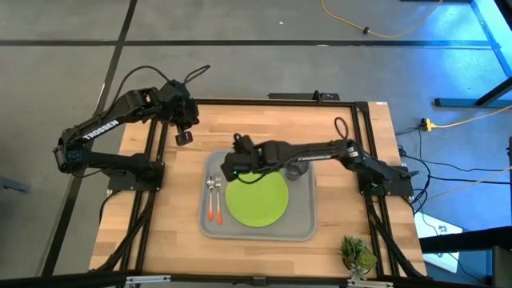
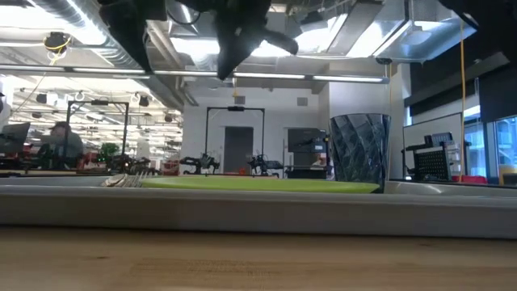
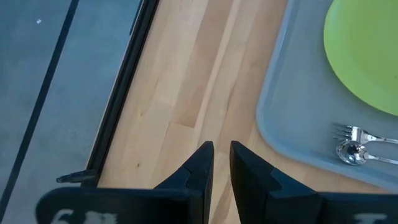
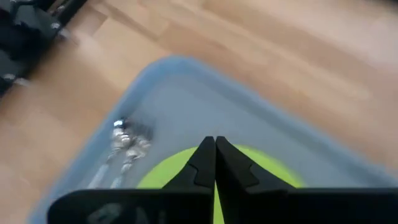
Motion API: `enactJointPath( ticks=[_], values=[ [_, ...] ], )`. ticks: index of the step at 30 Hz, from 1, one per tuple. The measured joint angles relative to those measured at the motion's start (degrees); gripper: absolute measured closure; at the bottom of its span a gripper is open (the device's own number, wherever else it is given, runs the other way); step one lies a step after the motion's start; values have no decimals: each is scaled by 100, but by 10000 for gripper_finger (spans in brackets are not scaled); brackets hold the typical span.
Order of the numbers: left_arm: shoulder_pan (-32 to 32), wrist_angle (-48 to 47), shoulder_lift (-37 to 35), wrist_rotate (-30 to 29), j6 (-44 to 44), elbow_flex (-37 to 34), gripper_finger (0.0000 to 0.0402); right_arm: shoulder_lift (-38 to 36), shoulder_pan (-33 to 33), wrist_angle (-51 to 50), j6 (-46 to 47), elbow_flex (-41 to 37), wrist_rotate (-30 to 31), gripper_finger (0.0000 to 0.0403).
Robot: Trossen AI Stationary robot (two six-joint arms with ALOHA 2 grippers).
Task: Pick and place plate/cup/fork/spoon on tray
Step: Return to Home Position
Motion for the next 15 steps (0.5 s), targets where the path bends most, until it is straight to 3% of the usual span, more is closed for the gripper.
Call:
enactJointPath(
  ticks=[9,15],
  values=[
    [0,57,0,12,-44,0,359,-610,-191,-1017,-1183,122,603,399],
    [0,59,0,22,-307,0,396,-1137,-355,-2089,-1302,109,1028,399]
  ],
)
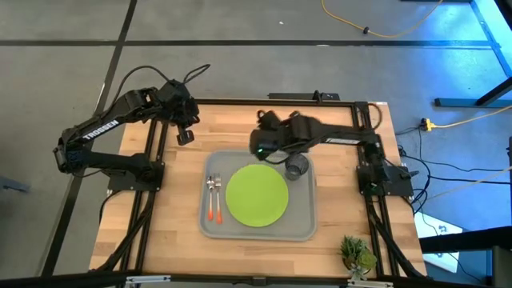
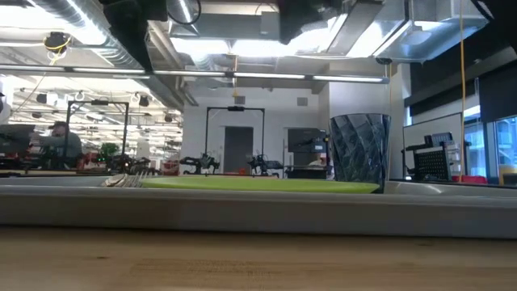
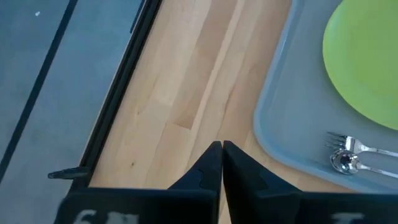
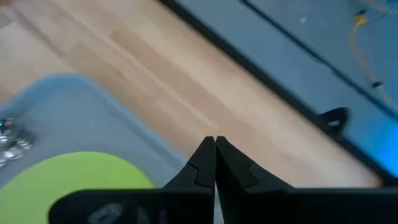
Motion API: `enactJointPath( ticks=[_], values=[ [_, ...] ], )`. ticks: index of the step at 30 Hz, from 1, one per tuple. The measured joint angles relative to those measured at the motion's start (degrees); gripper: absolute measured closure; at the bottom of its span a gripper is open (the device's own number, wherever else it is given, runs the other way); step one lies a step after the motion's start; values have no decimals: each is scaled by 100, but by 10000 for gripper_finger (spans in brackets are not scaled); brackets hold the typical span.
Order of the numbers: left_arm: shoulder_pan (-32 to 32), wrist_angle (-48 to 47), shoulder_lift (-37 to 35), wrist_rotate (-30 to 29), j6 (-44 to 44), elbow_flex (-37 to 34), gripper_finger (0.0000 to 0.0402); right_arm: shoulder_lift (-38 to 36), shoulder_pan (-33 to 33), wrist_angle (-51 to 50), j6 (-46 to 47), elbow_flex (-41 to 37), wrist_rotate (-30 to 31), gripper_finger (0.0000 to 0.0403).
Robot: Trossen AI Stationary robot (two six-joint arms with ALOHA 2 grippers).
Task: Pick and place plate/cup/fork/spoon on tray
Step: Return to Home Position
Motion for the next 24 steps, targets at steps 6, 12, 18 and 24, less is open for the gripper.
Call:
enactJointPath(
  ticks=[6,12,18,24],
  values=[
    [0,20,0,295,-106,0,400,-661,-12,-314,-338,-59,273,400],
    [0,217,0,1165,-139,0,401,-1398,-12,-296,-726,-273,423,400],
    [2,582,7,1706,36,0,401,-2352,-12,-301,-510,-1549,486,400],
    [10,827,5,1965,202,0,401,-3517,-12,-250,291,-3302,411,400]
  ],
)
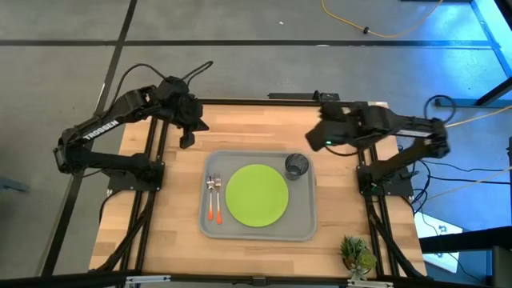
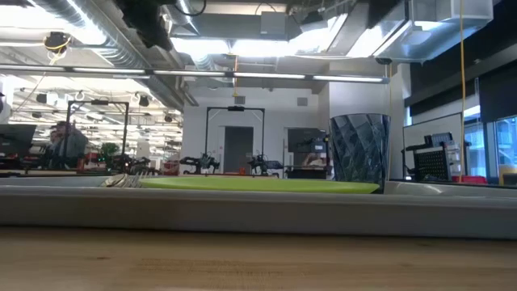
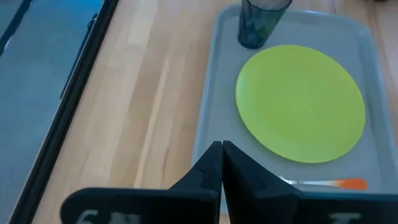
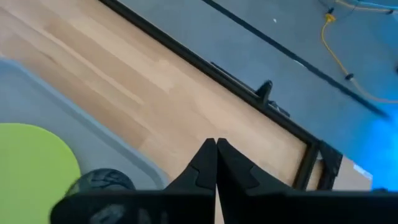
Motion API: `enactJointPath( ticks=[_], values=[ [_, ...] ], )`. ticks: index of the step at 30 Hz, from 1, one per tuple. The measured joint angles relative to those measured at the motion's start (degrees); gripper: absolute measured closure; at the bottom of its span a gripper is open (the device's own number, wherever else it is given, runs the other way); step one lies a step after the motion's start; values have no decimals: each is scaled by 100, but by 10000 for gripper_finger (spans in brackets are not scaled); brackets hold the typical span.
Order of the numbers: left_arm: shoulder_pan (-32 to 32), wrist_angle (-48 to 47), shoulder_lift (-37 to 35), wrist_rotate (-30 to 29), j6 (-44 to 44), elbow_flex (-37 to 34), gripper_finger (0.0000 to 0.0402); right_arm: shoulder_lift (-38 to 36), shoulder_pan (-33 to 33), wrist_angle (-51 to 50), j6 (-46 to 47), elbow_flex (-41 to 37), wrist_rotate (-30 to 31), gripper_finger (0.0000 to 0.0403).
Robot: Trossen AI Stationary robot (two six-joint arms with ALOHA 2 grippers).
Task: Pick and place plate/cup/fork/spoon on tray
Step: Return to Home Position
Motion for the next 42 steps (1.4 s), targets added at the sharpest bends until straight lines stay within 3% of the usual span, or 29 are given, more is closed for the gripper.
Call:
enactJointPath(
  ticks=[3,11,17,24,33,42],
  values=[
    [96,-33,-174,-8,-82,-2,401,-665,0,427,6,-750,1,400],
    [336,-50,-985,-20,-223,-2,401,-2387,0,2536,-1511,-2407,-237,400],
    [521,-212,-1827,-23,-284,0,401,-3449,-17,3806,-2924,-3336,-1432,400],
    [591,-322,-2951,-81,-693,0,401,-4537,-67,5364,-4174,-4472,-2221,400],
    [591,-348,-4552,-405,-1366,-5,401,-5713,-188,5783,-3900,-5329,-2906,400],
    [591,-357,-5930,-728,-1934,-297,401,-6317,-188,6096,-3701,-5925,-3151,400]
  ],
)
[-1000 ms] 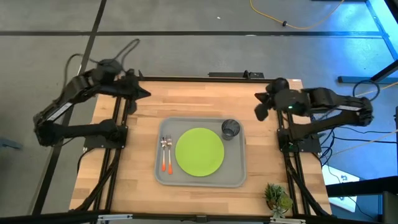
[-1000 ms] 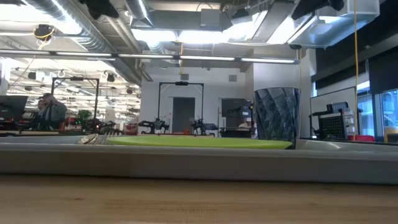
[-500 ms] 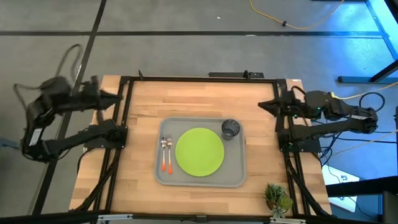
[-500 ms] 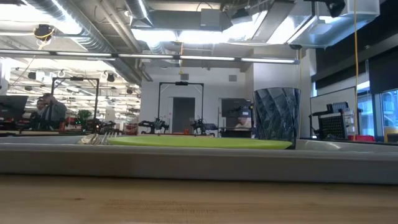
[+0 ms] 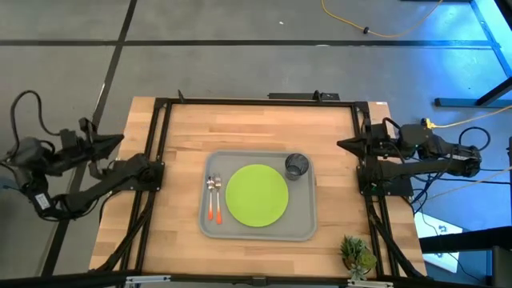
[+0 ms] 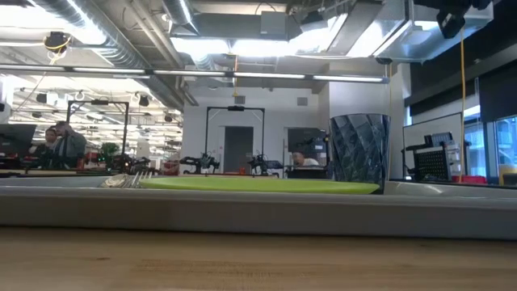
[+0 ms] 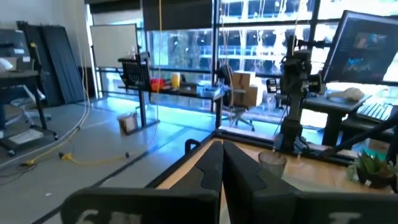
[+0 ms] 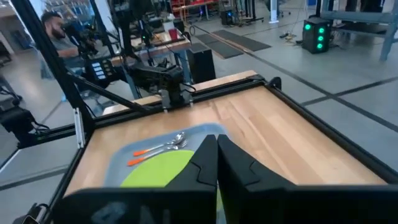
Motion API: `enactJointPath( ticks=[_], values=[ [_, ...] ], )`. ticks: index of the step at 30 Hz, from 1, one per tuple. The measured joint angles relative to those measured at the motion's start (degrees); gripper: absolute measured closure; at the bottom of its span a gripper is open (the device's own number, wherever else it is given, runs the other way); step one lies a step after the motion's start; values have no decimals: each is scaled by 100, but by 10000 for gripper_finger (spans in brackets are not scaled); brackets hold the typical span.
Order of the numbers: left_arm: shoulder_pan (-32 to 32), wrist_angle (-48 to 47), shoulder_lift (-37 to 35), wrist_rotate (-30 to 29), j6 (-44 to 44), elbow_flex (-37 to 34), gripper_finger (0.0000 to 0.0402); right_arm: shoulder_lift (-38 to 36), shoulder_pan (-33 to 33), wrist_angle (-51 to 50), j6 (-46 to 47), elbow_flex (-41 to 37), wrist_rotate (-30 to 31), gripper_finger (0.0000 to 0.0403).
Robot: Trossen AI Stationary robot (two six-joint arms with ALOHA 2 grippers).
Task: Pick and place plate/cup/fork/spoon on tray
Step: Return to Home Position
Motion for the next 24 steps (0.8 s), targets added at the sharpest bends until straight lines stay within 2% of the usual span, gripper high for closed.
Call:
enactJointPath(
  ticks=[5,10,16,24],
  values=[
    [-24,-343,-126,-69,-3,-99,402,-230,0,592,7,-460,-52,400],
    [-77,-239,-136,-221,179,-336,401,-421,0,1452,-3,-1075,-47,400],
    [-208,551,-134,-208,262,-1056,401,-464,0,2428,187,-1798,-133,400],
    [-542,2096,-133,-207,305,-2521,401,-464,0,2916,446,-2283,-145,400]
  ],
)
